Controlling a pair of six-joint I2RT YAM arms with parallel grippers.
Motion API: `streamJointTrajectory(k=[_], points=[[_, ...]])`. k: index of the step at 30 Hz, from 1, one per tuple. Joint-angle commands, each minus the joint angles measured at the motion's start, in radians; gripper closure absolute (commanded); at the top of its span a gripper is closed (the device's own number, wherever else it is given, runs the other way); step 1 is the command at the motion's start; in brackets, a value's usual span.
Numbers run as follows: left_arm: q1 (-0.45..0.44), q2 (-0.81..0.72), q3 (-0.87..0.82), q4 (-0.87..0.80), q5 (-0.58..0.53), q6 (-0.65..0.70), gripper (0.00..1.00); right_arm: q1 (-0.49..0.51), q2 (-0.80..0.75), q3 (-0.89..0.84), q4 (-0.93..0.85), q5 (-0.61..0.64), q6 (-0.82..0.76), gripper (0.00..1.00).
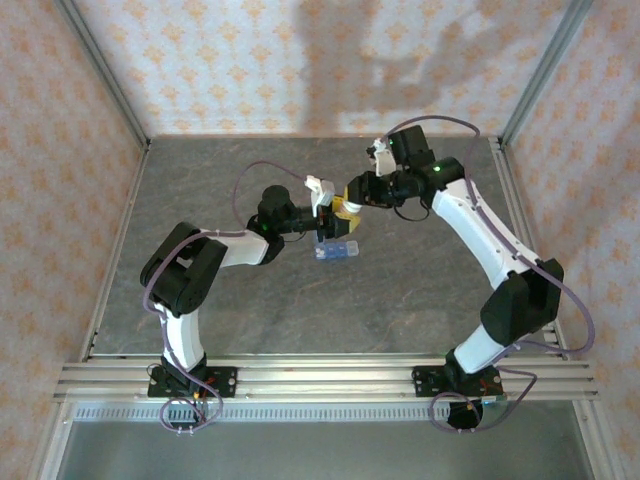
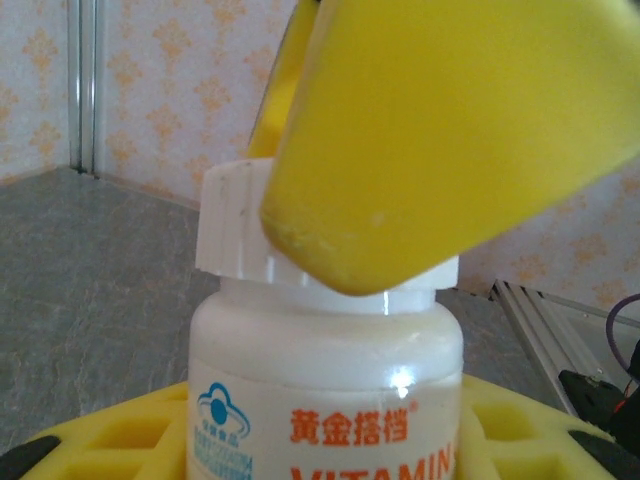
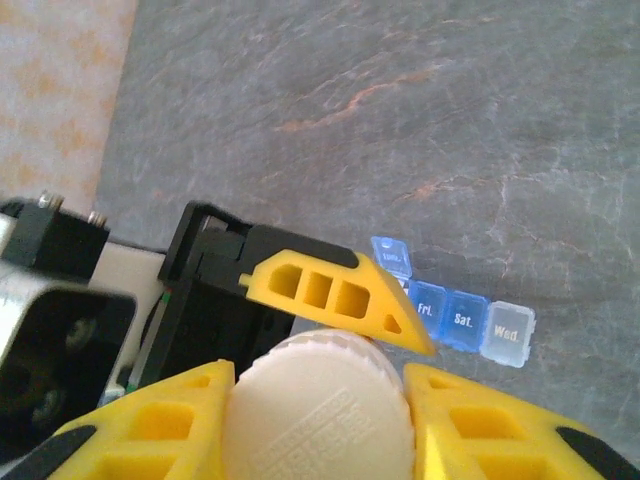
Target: Sort the pills into containers
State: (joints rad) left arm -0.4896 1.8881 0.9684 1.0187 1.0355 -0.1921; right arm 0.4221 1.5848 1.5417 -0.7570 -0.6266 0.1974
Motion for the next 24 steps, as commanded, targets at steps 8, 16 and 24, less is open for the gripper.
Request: streamJointTrajectory(k=[8, 16, 24], points=[[0.005, -0.031, -0.055, 0.07, -0.231, 0.129, 1.0, 0.14, -0.045, -0.167, 0.246, 0.351, 0.511, 0.61], [0.004, 0.004, -0.064, 0.118, -0.229, 0.104, 1.0, 0.101, -0.042, -0.064, 0.183, 0.32, 0.452, 0.41], [0.004, 0.003, -0.064, 0.126, -0.192, 0.087, 1.0, -0.012, -0.161, -0.048, 0.105, 0.28, 0.275, 0.22]])
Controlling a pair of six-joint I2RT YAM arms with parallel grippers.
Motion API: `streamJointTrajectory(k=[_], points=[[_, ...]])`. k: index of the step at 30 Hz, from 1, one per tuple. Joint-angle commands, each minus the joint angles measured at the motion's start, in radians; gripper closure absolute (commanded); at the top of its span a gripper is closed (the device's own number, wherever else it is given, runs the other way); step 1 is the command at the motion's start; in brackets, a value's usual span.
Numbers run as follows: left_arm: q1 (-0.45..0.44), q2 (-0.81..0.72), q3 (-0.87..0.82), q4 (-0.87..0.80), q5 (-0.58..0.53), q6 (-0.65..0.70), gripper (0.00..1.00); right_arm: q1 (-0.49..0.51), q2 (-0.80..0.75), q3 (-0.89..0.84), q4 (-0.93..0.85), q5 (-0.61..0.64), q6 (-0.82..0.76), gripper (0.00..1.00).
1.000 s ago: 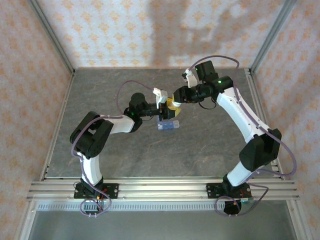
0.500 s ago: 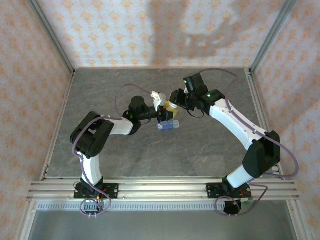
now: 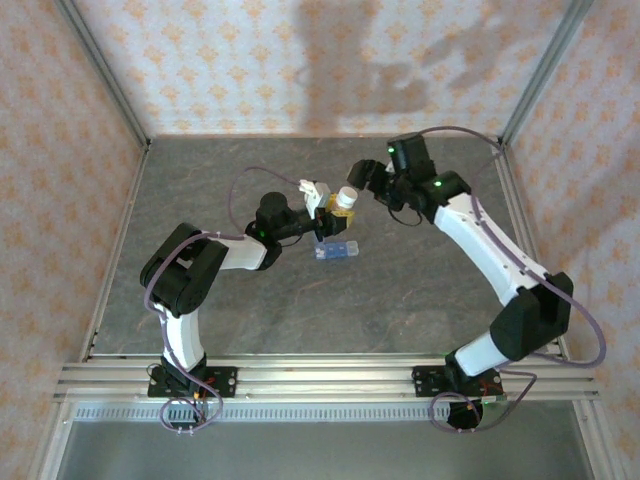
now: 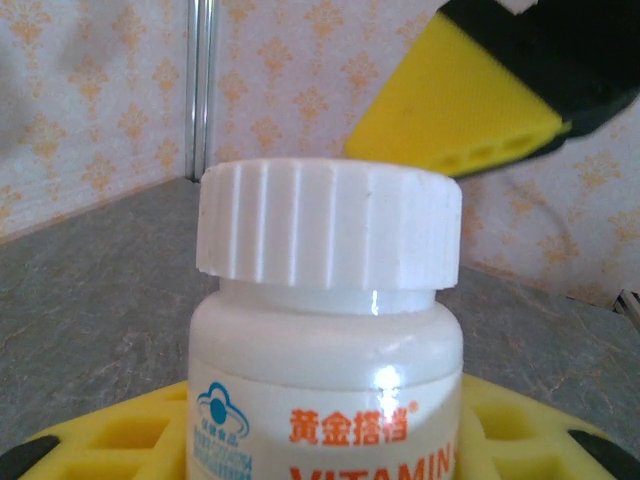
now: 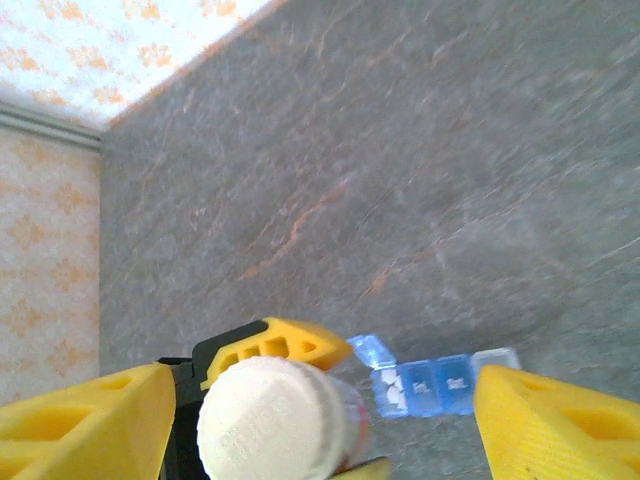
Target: Sort the pills into containers
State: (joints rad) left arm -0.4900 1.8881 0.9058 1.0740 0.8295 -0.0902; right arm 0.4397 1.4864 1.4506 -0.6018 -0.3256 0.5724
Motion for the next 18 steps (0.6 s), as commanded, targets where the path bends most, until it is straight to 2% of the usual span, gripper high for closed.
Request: streamJointTrajectory(k=[1, 9, 18], points=[[0.004, 0.0, -0.001, 0.07, 0.023, -0.018, 1.0, -0.037, -0.062, 0.058, -0.071, -0.03, -0.136, 0.22], [0.007, -0.015, 0.008, 0.063, 0.127, -0.063, 1.0, -0.043, 0.027, 0.193, -0.259, -0.18, -0.491, 0.25], [0.008, -0.017, 0.018, 0.064, 0.159, -0.088, 1.0, -0.033, 0.102, 0.223, -0.293, -0.275, -0.577, 0.29]])
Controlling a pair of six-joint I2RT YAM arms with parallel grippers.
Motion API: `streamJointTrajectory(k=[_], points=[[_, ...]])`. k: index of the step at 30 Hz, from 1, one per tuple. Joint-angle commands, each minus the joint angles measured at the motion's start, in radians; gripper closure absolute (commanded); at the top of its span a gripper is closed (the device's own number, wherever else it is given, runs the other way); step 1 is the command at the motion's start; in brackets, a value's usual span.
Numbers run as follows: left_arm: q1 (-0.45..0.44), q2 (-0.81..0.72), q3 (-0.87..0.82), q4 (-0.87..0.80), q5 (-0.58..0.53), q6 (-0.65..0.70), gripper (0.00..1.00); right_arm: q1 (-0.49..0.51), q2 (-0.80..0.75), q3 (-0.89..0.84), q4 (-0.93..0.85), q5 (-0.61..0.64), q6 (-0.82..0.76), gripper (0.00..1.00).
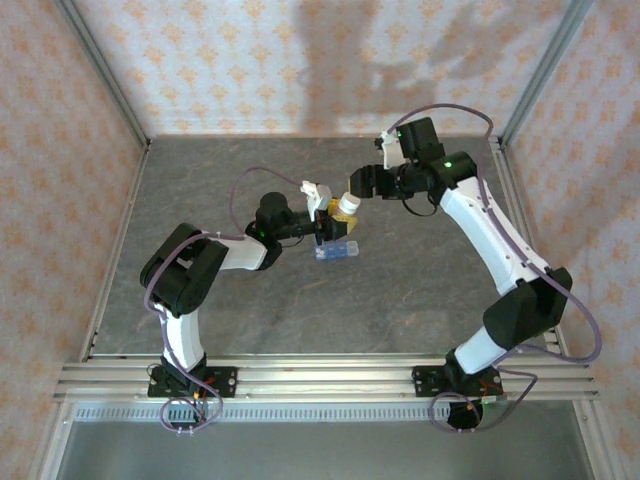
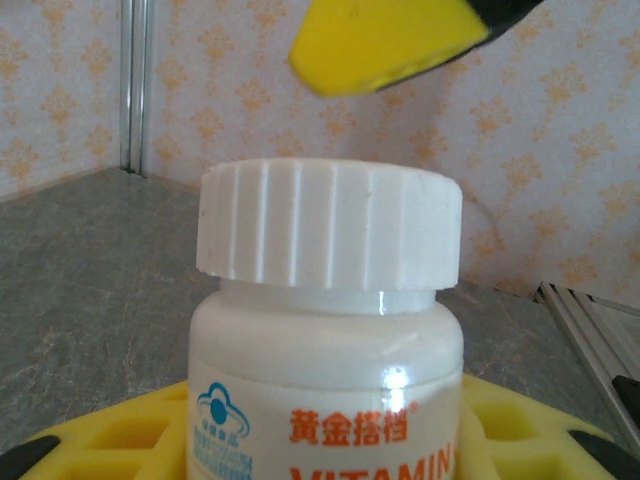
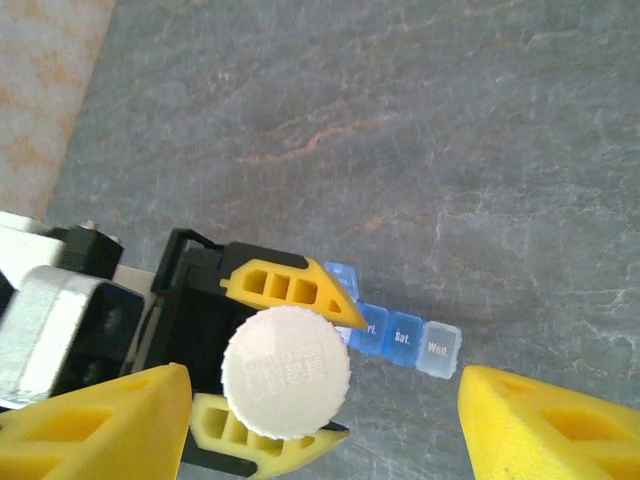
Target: Sort the pills into containers
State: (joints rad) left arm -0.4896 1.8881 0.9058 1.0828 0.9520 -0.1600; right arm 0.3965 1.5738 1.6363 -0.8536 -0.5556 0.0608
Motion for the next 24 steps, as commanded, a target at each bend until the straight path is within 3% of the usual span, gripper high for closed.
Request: streamJointTrajectory(k=[1, 16, 24], points=[[0.007, -0.017, 0.017, 0.054, 0.039, -0.019, 1.0, 0.013, 0.022, 0.04, -0.041, -0.047, -0.067, 0.29], [0.007, -0.02, 0.025, 0.046, 0.042, -0.019, 1.0, 0.04, 0.084, 0.03, -0.023, -0.077, -0.061, 0.42], [0.008, -0.02, 0.024, 0.049, 0.041, -0.02, 1.0, 0.046, 0.085, -0.001, 0.015, -0.072, -0.003, 0.58]])
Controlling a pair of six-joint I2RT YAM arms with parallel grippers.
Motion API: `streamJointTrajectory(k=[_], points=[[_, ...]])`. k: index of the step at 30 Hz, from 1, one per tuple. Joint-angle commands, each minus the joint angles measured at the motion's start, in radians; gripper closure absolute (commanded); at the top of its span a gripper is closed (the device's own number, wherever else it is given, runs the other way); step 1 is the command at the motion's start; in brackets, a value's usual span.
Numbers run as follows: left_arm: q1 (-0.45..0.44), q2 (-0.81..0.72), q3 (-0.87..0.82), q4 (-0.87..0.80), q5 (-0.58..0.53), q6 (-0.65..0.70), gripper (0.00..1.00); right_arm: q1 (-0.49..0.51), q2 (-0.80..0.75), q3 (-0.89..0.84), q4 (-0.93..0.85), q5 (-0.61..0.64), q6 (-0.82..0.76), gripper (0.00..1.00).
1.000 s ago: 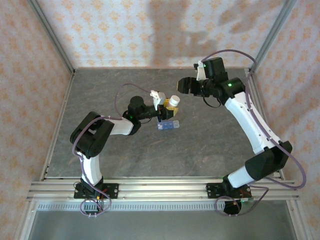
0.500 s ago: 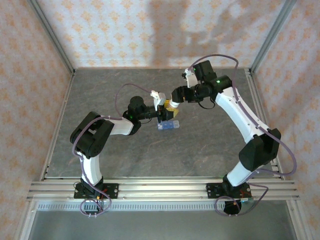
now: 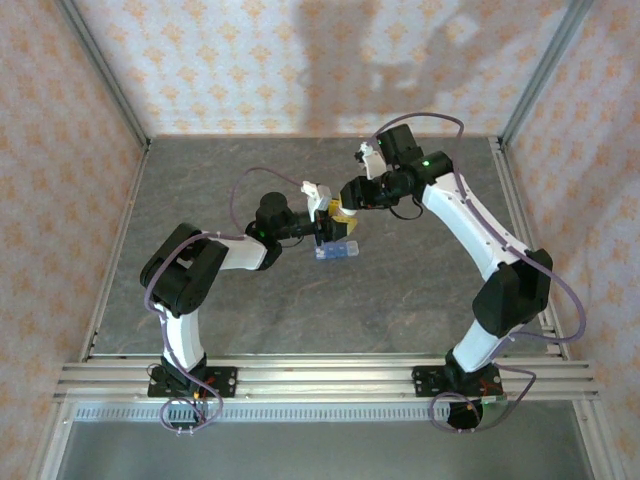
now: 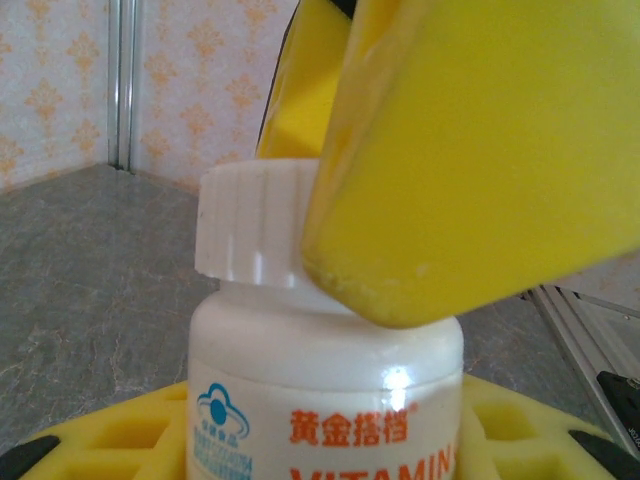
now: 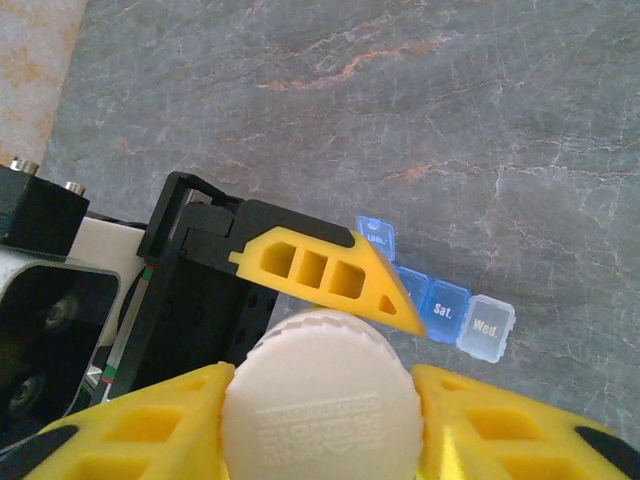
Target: Sort the pills into containers
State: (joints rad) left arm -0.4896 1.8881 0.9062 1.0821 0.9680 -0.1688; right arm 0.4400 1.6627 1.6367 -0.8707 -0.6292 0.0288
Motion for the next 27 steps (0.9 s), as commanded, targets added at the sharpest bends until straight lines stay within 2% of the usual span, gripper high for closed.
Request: streamJointTrajectory(k=[1, 5, 11, 14, 17, 20, 23, 27], points=[[0.008, -0.018, 0.025, 0.053, 0.023, -0.011, 1.0, 0.002, -0.008, -0.012, 0.048, 0.007, 0.056, 0.6], [0.008, -0.02, 0.019, 0.06, 0.001, -0.005, 1.0, 0.019, -0.023, -0.083, 0.135, 0.07, 0.248, 0.64], [0.005, -0.036, -0.012, 0.053, -0.102, 0.066, 1.0, 0.108, -0.065, -0.213, 0.276, 0.282, 0.581, 0.63], [0.007, -0.036, -0.023, 0.061, -0.124, 0.081, 1.0, 0.12, -0.082, -0.264, 0.361, 0.293, 0.669, 0.63], [0.007, -0.029, -0.025, 0.066, -0.122, 0.081, 1.0, 0.113, -0.093, -0.244, 0.343, 0.332, 0.655, 0.58], [0.007, -0.02, -0.024, 0.079, -0.128, 0.077, 1.0, 0.075, -0.116, -0.224, 0.33, 0.297, 0.638, 0.41], [0.006, -0.009, -0.022, 0.1, -0.127, 0.062, 1.0, 0.04, -0.155, -0.213, 0.317, 0.27, 0.605, 0.31], [0.007, -0.013, -0.015, 0.096, -0.116, 0.06, 1.0, 0.002, -0.206, -0.2, 0.275, 0.215, 0.521, 0.27]])
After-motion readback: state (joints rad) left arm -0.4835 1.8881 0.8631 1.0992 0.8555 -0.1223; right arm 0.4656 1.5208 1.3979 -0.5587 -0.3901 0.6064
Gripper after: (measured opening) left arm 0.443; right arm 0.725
